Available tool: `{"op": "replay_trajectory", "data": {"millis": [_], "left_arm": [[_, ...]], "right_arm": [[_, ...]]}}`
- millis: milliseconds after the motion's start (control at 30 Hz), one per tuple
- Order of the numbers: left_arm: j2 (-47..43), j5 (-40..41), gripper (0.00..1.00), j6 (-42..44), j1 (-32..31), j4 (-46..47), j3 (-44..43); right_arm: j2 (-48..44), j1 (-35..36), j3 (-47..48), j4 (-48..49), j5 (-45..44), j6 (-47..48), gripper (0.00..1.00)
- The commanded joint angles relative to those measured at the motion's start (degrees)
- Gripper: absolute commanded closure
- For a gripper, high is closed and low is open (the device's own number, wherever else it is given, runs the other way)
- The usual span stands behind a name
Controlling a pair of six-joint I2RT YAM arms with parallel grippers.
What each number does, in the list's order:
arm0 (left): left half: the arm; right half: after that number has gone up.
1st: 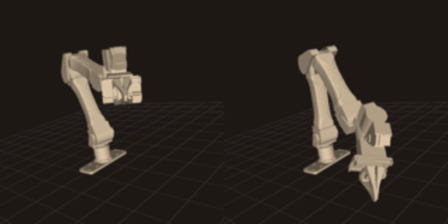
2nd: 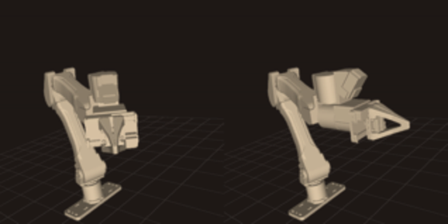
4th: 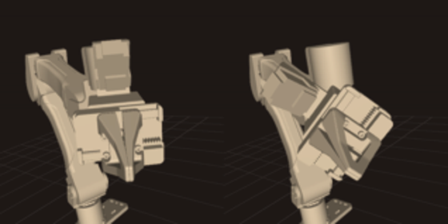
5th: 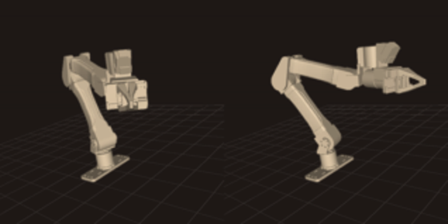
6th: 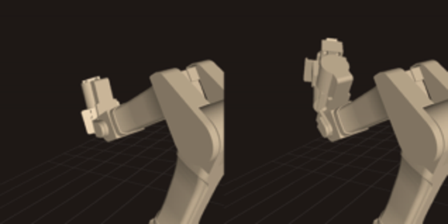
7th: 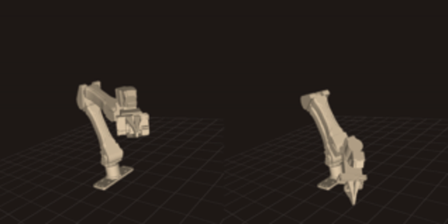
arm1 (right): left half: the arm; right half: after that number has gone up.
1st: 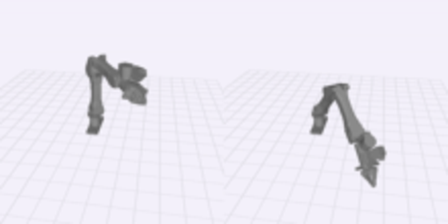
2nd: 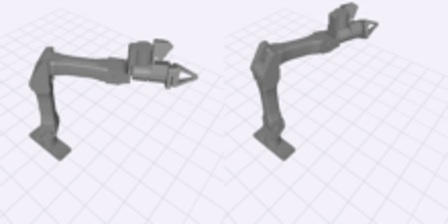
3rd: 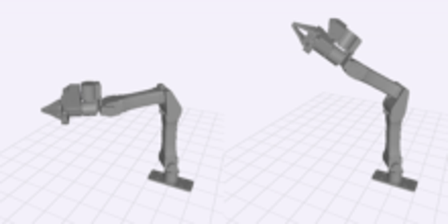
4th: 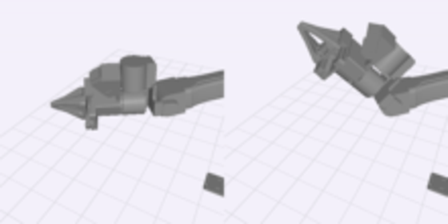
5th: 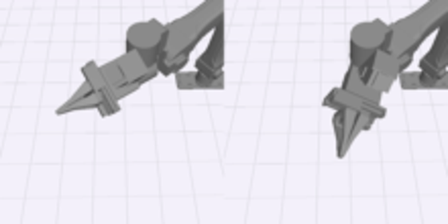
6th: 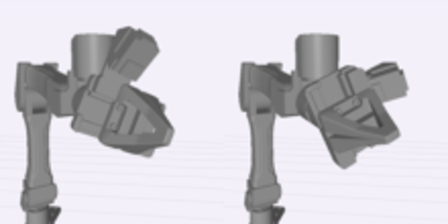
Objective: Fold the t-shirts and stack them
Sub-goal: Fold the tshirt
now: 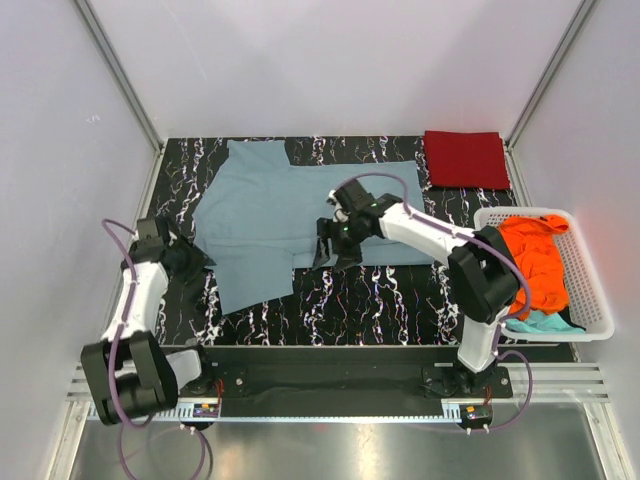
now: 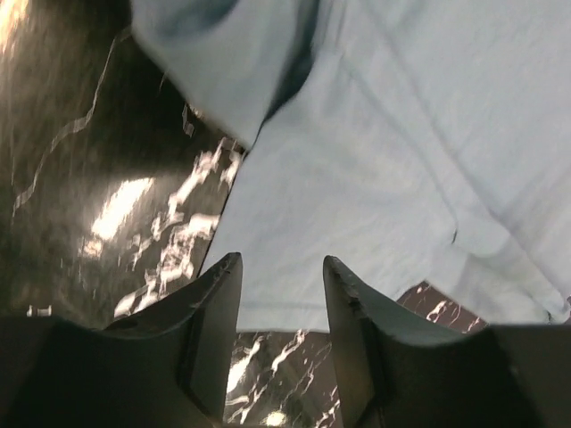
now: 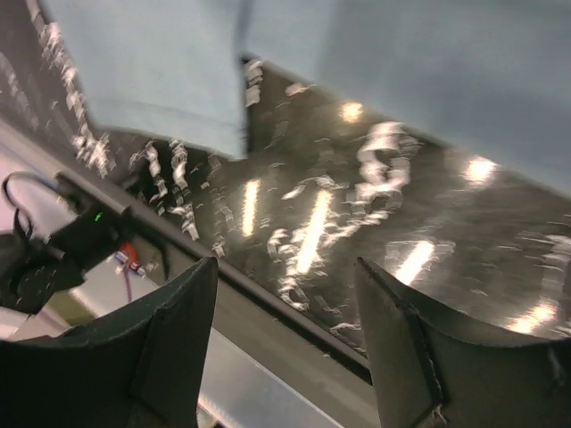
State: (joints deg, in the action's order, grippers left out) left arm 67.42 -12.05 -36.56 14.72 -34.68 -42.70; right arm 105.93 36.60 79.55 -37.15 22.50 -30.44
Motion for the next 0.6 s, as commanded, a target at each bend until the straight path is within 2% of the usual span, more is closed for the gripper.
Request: {"op": "replay_trajectory", "data": {"millis": [0, 67, 133, 300, 567], "left_arm": [[-4.3, 4.1, 0.53, -6.0, -0.8, -5.9, 3.3], [-4.4, 6.1, 0.52, -7.3, -1.1, -8.0, 5.4], [-3.7, 4.2, 0.51, -7.8, -1.1, -8.1, 7.6], [0.3, 1.0, 0.52, -6.2, -1.2, -7.7, 8.2], [1.7, -0.1, 0.55, -7.1, -1.2, -6.6, 10.5]], "right_arm": [[2.1, 2.6, 0.6, 7.5, 6.7, -4.3, 0.31], [3.8, 3.6, 1.7, 8.8, 8.9, -6.0, 0.32], [5.5, 5.0, 2.4, 9.1, 9.1, -7.4, 0.32], [2.5, 3.9, -0.6, 9.1, 5.3, -8.6, 0.32], [-7.2, -6.3, -10.8, 9.4, 3.2, -10.3, 0.32]]}}
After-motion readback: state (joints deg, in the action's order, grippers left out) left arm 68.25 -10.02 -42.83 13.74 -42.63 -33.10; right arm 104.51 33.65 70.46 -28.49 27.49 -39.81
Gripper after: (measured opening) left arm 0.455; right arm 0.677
